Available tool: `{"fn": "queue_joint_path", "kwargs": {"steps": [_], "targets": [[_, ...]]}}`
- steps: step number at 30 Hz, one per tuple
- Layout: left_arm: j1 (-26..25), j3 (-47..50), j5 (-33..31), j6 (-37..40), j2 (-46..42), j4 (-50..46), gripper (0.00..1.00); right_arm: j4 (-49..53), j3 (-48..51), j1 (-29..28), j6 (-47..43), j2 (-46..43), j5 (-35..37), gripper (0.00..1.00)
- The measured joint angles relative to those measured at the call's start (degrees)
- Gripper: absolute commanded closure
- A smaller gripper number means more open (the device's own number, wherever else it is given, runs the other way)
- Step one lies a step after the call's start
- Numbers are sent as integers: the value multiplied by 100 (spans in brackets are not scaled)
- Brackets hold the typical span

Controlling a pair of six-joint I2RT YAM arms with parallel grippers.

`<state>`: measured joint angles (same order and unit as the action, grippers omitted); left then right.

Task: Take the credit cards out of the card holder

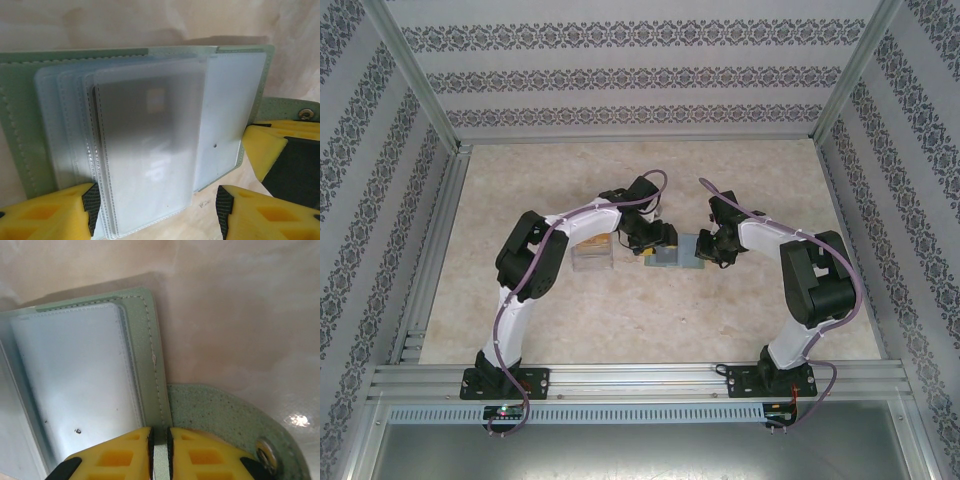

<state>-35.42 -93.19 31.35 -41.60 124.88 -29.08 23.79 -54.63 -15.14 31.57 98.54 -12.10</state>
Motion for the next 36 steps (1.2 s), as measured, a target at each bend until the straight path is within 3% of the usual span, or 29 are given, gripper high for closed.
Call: {"fn": "queue_joint_path", "kwargs": {"steps": [17, 25, 32, 36], "targets": [[-15, -52, 404, -96, 66, 205, 16, 2, -11, -2, 2, 20, 0, 82], [-15, -76, 514, -140, 101, 315, 15, 2, -13, -2, 2, 24, 0, 81], [-15, -81, 608, -205, 103, 444, 1, 2, -15, -2, 2, 24, 0, 81], [-15, -81, 658, -223, 103, 503, 0, 2, -15, -2, 7, 24, -4, 80]]}}
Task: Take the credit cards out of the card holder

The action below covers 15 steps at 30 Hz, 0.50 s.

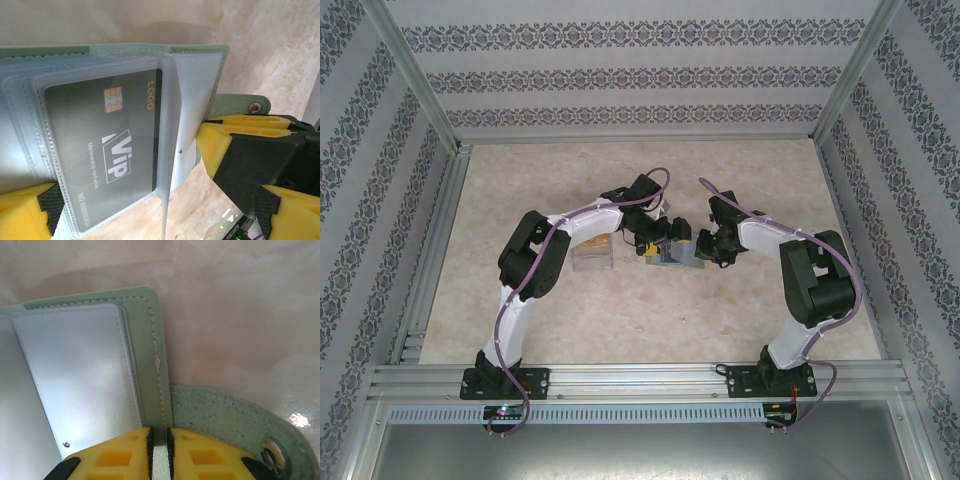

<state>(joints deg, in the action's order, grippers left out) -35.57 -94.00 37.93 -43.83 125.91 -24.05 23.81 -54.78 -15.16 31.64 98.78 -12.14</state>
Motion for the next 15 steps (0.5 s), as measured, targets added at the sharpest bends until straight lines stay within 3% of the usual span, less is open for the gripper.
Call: {"fn": "queue_joint_path", "kwargs": {"steps": [15], "targets": [[4, 37, 52, -44, 0, 109, 0, -2, -2, 0, 17, 7, -28, 79]]}}
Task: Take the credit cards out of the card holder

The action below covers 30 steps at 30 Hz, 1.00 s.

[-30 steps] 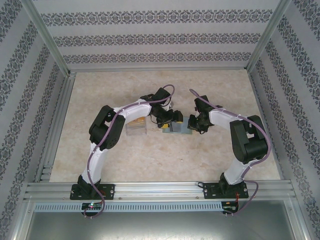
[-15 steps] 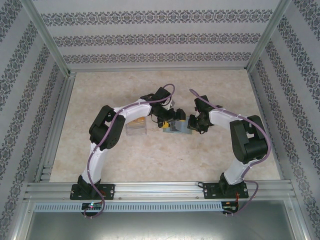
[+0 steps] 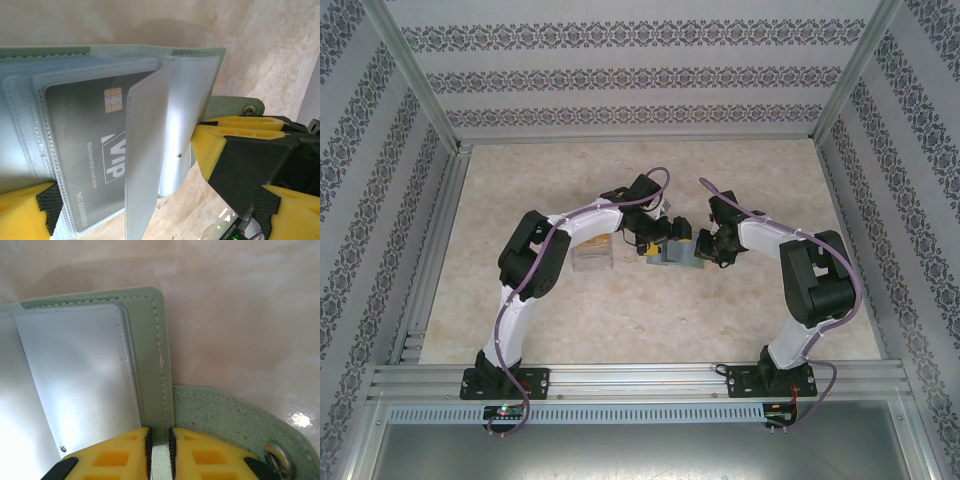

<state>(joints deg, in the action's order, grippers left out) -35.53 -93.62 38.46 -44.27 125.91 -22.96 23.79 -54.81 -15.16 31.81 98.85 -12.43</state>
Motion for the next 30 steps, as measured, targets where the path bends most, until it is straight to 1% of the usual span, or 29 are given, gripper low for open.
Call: {"fn": "queue_joint_path", "kwargs": {"steps": [14, 30], "targets": [[2, 28, 55, -170, 0, 160, 1, 24, -26, 0, 105, 22, -4, 79], [0, 28, -13, -210, -125, 98, 0, 11, -20, 0, 107, 20, -4, 79]]}}
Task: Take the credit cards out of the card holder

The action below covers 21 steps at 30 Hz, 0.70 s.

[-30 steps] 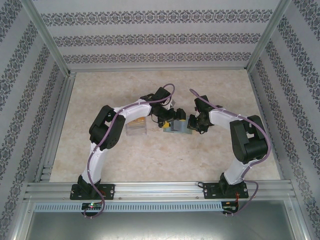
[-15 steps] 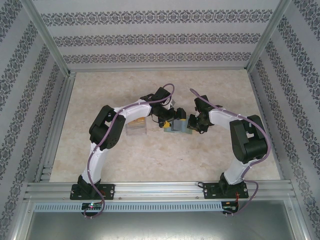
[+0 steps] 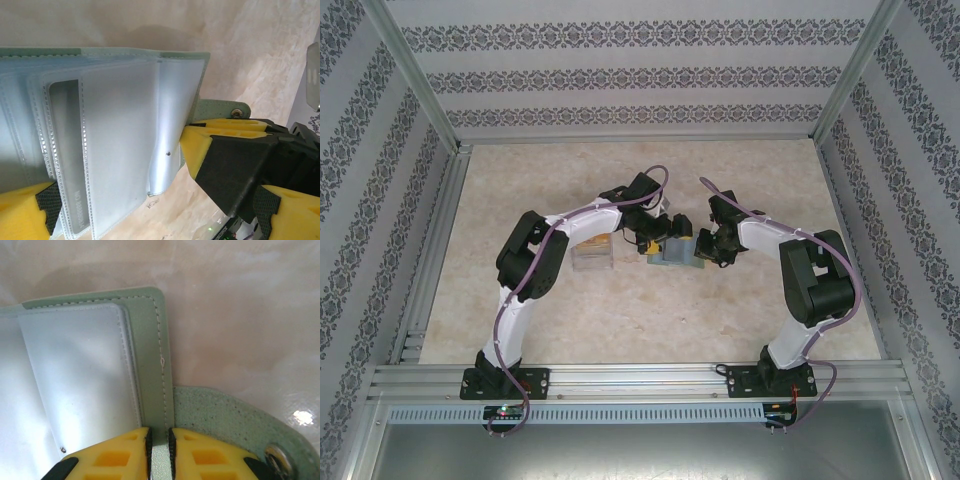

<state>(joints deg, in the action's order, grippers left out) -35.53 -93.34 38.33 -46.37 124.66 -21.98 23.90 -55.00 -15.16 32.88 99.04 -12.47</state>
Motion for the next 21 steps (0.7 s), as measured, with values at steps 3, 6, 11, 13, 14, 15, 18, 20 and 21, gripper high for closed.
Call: {"fn": "queue_joint_path", "kwargs": {"steps": [3, 6, 11, 13, 14, 15, 18, 20, 21], "targets": [[0, 0, 4, 0, -52, -4, 0, -7, 4, 0, 0, 0, 0, 79], [0, 0, 26, 0, -107, -2, 0, -9, 4, 0, 0, 0, 0, 79], [-2, -13, 76, 0, -175, 0, 0, -9, 7, 0, 2, 0, -2, 79], [-4, -26, 57, 4, -177, -20, 0, -9, 7, 0, 2, 0, 0, 79], [-7, -48, 13, 17, -177, -76, 0, -11, 7, 0, 2, 0, 0, 79], [-11, -79, -48, 44, -177, -160, 0, -11, 7, 0, 2, 0, 0, 79], [-26, -216, -363, 149, -177, -492, 0, -11, 7, 0, 2, 0, -2, 79], [-35, -273, -549, 214, -179, -634, 0, -9, 7, 0, 2, 0, 0, 79], [-37, -280, -603, 238, -181, -678, 0, -11, 7, 0, 2, 0, 0, 79]]}}
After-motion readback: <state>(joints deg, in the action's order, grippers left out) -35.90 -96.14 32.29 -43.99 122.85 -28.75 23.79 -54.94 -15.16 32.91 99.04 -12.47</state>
